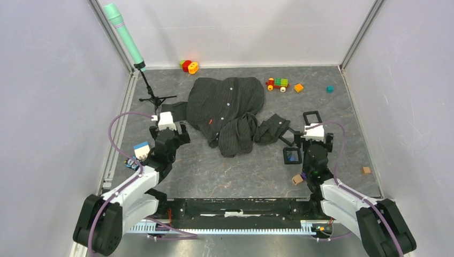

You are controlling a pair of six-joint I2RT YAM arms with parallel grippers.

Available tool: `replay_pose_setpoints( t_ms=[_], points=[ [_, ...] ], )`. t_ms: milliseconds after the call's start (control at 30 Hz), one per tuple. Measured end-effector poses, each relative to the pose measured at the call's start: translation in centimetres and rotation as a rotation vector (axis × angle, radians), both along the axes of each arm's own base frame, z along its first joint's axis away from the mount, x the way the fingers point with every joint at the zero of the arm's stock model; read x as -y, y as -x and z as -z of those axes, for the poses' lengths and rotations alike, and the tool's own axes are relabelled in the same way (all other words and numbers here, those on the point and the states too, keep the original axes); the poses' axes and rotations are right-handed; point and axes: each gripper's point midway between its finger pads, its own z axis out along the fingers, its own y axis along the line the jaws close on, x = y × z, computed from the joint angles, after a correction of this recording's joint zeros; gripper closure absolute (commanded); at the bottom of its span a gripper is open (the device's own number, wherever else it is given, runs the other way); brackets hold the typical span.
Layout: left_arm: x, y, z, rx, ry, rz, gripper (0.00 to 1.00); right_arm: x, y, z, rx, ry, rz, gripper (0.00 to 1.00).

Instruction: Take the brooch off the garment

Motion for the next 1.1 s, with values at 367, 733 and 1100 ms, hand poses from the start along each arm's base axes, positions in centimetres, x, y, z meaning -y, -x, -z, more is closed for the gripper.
replay_pose_setpoints(
  t_ms=[367, 733, 1100],
  points=[
    [-4.0, -2.2, 3.8, -0.002, -0.170, -0.090, 0.00, 4.5, -1.3, -0.6, 0.095, 0.053, 0.119, 0.06],
    [-5.0, -5.4, 4.4, 0.019, -0.177, -0.049, 0.00, 5.0, -2.6, -0.1, 0.132, 0.004, 0.081, 0.02],
    [-6.0, -5.6, 4.0, 0.082, -0.164, -0.085, 0.00, 4.6, -2.8, -0.4, 0.143, -0.002, 0.054, 0.02]
  ],
)
